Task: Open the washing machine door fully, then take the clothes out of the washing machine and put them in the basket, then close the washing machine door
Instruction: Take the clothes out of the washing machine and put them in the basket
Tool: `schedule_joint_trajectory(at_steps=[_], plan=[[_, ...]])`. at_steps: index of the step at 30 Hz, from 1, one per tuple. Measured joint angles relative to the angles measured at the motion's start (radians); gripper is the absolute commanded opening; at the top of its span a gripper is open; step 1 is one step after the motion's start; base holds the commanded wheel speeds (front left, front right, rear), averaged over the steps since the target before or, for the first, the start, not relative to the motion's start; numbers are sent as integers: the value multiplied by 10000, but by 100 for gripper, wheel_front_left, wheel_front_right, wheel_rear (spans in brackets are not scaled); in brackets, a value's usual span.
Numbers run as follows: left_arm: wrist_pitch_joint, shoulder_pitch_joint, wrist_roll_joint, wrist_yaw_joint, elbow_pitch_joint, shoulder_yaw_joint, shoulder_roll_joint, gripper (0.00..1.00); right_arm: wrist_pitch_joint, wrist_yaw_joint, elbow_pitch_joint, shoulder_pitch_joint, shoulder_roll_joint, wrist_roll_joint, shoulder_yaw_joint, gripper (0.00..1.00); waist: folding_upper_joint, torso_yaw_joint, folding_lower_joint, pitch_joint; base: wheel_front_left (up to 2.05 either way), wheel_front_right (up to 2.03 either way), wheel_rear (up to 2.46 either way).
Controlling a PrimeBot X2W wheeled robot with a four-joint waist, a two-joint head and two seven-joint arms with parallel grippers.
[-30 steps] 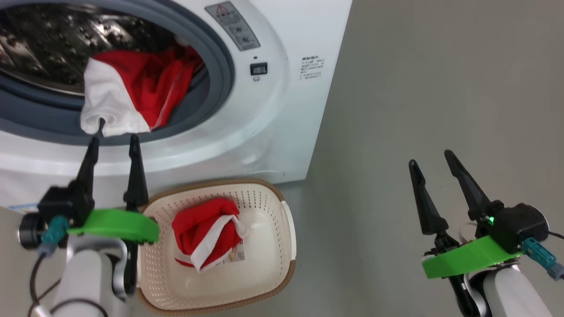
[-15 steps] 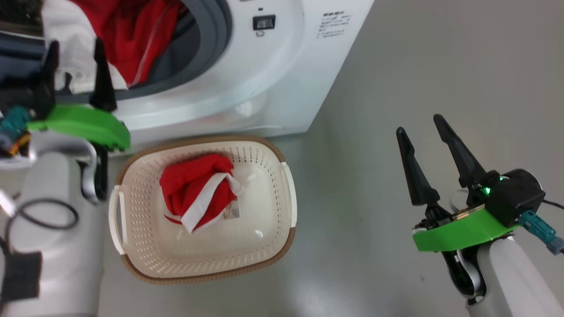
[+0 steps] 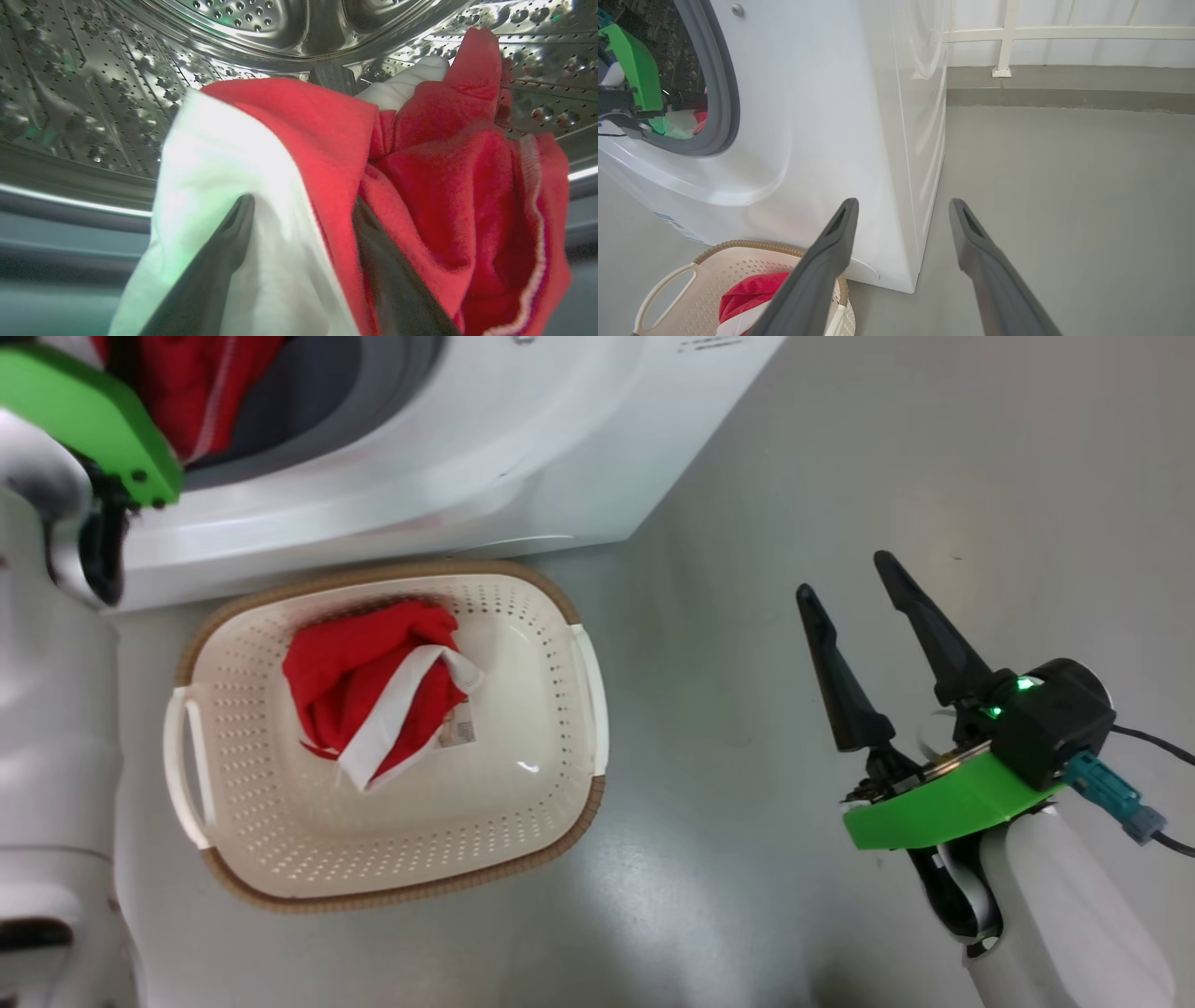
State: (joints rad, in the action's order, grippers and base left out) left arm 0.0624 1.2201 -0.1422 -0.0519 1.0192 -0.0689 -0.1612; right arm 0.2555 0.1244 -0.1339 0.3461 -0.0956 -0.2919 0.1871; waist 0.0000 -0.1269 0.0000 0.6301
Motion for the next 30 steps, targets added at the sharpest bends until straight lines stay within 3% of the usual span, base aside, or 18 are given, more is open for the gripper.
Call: schedule_joint_trajectory(at_steps=[10, 11, 12, 14, 21, 30], plan=[[1570, 756, -2, 180, 1016, 148, -242, 100, 0, 0, -221, 89, 10, -157, 382, 100, 0, -372, 1, 18, 0, 0, 0], [1668, 763, -2, 209, 1089, 138, -267, 83, 0, 0, -247, 103, 17, -159, 422, 100, 0, -408, 0, 15, 0, 0, 0], [1685, 774, -4, 232, 1120, 136, -295, 47, 0, 0, -265, 105, 29, -159, 456, 100, 0, -443, 0, 12, 0, 0, 0], [1659, 802, -27, 251, 1154, 123, -374, 0, 0, 0, -284, 106, 44, -161, 514, 100, 0, -506, 0, 21, 0, 0, 0], [587, 733, -267, -86, 1154, 98, -378, 0, 0, 0, -332, 107, 58, -198, 522, 100, 1, -486, 0, -20, 0, 0, 0], [-1824, -63, -817, -418, 895, -52, -105, 0, 0, 0, -374, 104, 35, -249, 483, 100, 0, -300, 0, -305, 0, 0, 0]])
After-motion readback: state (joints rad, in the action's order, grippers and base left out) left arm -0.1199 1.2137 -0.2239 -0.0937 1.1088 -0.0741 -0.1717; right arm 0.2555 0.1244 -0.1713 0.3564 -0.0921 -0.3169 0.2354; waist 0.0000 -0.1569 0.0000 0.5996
